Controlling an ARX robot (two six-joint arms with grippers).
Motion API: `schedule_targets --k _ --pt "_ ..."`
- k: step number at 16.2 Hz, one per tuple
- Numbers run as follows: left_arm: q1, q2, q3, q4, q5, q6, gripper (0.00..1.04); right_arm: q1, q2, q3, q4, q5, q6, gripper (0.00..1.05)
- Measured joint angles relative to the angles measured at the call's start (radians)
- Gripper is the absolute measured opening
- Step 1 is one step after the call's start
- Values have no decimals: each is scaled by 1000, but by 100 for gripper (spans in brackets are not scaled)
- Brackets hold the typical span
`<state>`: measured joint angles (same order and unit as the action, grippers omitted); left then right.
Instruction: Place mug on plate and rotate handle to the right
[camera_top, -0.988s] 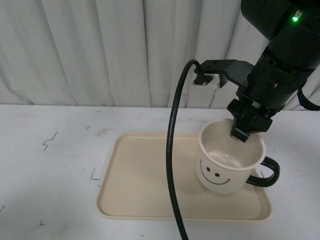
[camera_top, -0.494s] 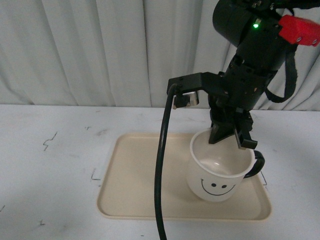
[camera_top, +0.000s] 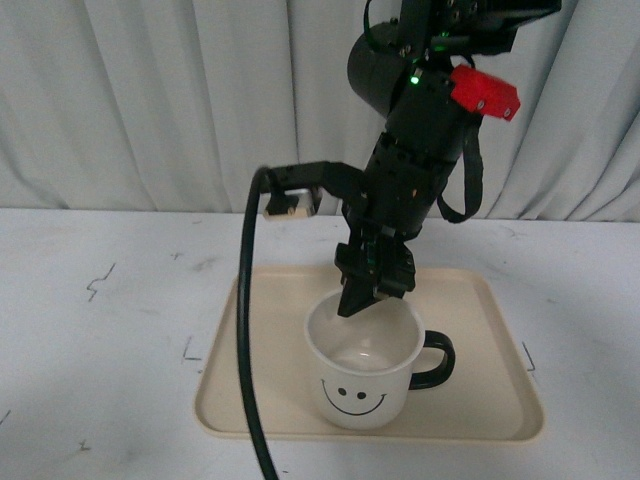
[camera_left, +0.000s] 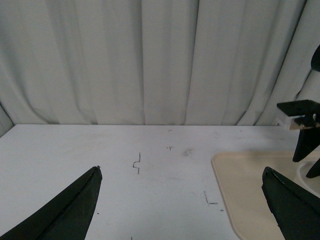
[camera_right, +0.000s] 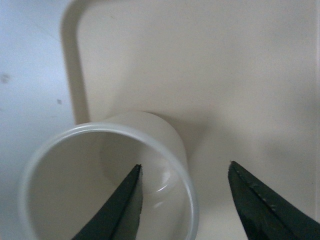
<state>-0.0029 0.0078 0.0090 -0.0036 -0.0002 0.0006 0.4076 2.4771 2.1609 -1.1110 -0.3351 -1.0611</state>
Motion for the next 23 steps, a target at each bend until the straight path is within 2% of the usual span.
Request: schedule_targets --k 2,3,4,5,6,7,8,9,10,11,12,14,23 --pt "0 0 0 0 0 0 98 -32 -65 39 -60 -140 -20 71" --pt "0 0 0 0 0 0 98 -51 -142 45 -13 -259 -32 84" --pt "0 0 0 0 0 0 98 -63 -200 68 -10 -327 -33 95" --pt "0 0 0 0 1 0 98 -47 -344 -137 435 -109 89 90" --pt "0 0 0 0 3 0 98 -41 -488 -395 805 158 283 79" --pt "0 0 0 -1 0 0 98 -42 -610 -656 1126 373 490 68" --pt "2 0 0 0 -2 0 98 -68 -697 -883 1407 526 679 57" --pt "2 0 0 0 -1 0 98 -113 -763 -1079 1631 598 829 46" --pt "2 0 0 0 0 0 98 -163 -830 -1273 1825 600 937 33" --pt "2 0 0 0 0 0 98 -195 -898 -1424 1955 590 993 20" --pt "2 0 0 0 0 0 98 -199 -957 -1522 2020 559 1016 9" --pt "2 0 0 0 0 0 98 -201 -993 -1575 2044 541 1025 2" --pt "2 0 0 0 0 0 98 -306 -1305 -1937 2054 433 1046 2"
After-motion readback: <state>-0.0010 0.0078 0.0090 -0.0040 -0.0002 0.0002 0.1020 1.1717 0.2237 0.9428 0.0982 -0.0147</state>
